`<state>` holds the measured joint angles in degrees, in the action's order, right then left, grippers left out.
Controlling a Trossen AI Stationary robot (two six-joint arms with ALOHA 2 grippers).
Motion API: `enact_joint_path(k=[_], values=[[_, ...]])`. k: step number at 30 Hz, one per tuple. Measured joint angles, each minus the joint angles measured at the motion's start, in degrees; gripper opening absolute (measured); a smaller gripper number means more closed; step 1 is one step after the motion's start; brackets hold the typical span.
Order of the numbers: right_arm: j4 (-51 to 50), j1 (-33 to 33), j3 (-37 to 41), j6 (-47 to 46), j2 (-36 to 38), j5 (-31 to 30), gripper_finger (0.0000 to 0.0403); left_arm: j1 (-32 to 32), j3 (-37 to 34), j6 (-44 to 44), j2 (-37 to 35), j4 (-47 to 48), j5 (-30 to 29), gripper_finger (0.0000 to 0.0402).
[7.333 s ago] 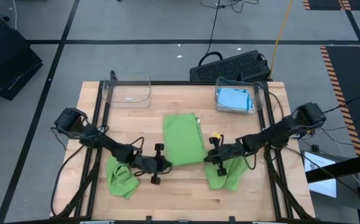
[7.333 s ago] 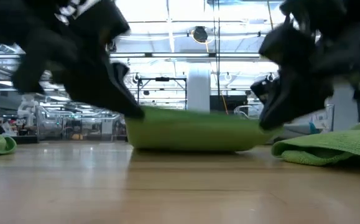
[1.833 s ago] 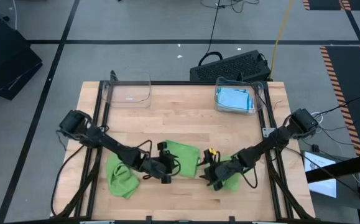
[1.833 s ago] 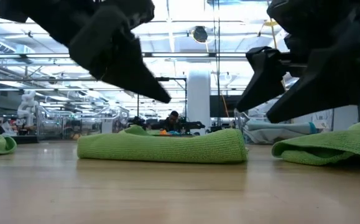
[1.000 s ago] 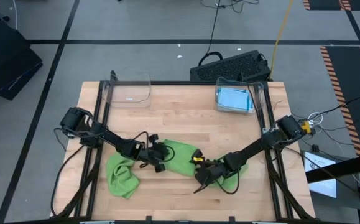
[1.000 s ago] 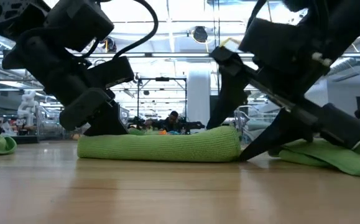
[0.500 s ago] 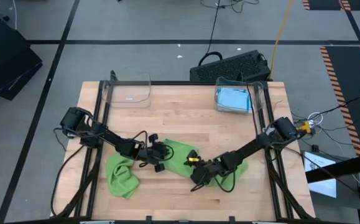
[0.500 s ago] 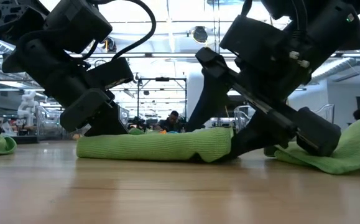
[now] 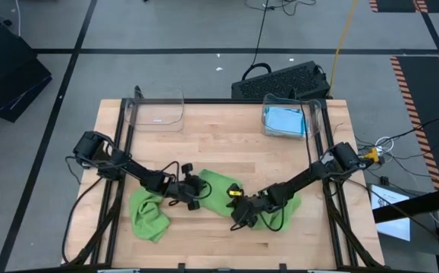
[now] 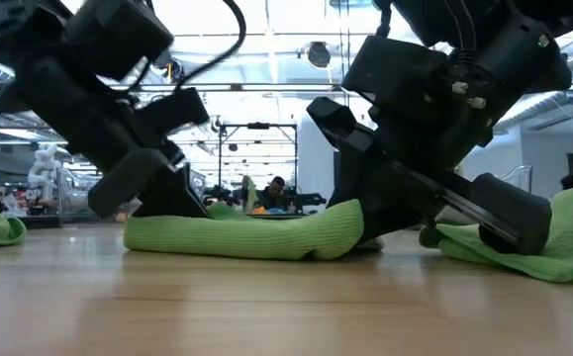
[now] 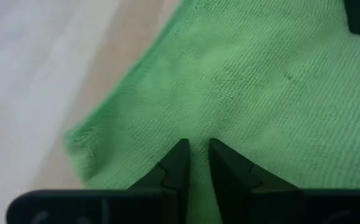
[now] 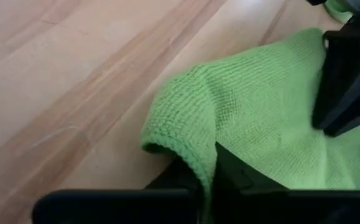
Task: Fold microfiber towels
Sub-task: Put the folded green microfiber cloth into the left transparent bin
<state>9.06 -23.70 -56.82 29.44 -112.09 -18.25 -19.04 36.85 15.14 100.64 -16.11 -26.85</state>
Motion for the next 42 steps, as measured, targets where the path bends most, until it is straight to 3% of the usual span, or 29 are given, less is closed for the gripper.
enact_joint_path(k=[5, 9, 18, 25, 28, 36, 42], values=[[-1.15, 1.58, 0.20, -4.98, 1.86, -0.54, 0.0012, -4.53, 2.61, -9.88, -3.12, 0.02, -7.47, 0.0069], [-2.43, 2.73, 0.30, -6.89, 5.74, -0.94, 0.0005, -8.38, 4.54, -14.79, -3.87, -0.61, -12.41, 0.0110], [-1.84, 8.91, 0.18, -15.81, 12.37, 9.31, 0.0005, -10.28, 4.97, -16.53, 2.27, -15.87, -15.33, 0.0251], [-2.37, 12.82, 0.17, -19.83, 13.49, 14.15, 0.0005, -7.45, 4.99, -14.04, 5.72, -18.56, -18.40, 0.0296], [-2.27, 13.15, 0.15, -19.83, 13.49, 15.62, 0.0005, -4.98, 4.99, -12.90, 5.90, -17.74, -18.56, 0.0269], [-4.67, 13.24, 0.07, -20.01, 14.47, 15.44, 0.0006, 0.58, 4.99, -8.24, 5.91, -10.70, -7.82, 0.0083], [-4.64, 13.24, 0.07, -20.03, 14.62, 15.44, 0.0006, -0.21, 4.99, -9.17, 5.91, -12.48, -7.83, 0.0054]])
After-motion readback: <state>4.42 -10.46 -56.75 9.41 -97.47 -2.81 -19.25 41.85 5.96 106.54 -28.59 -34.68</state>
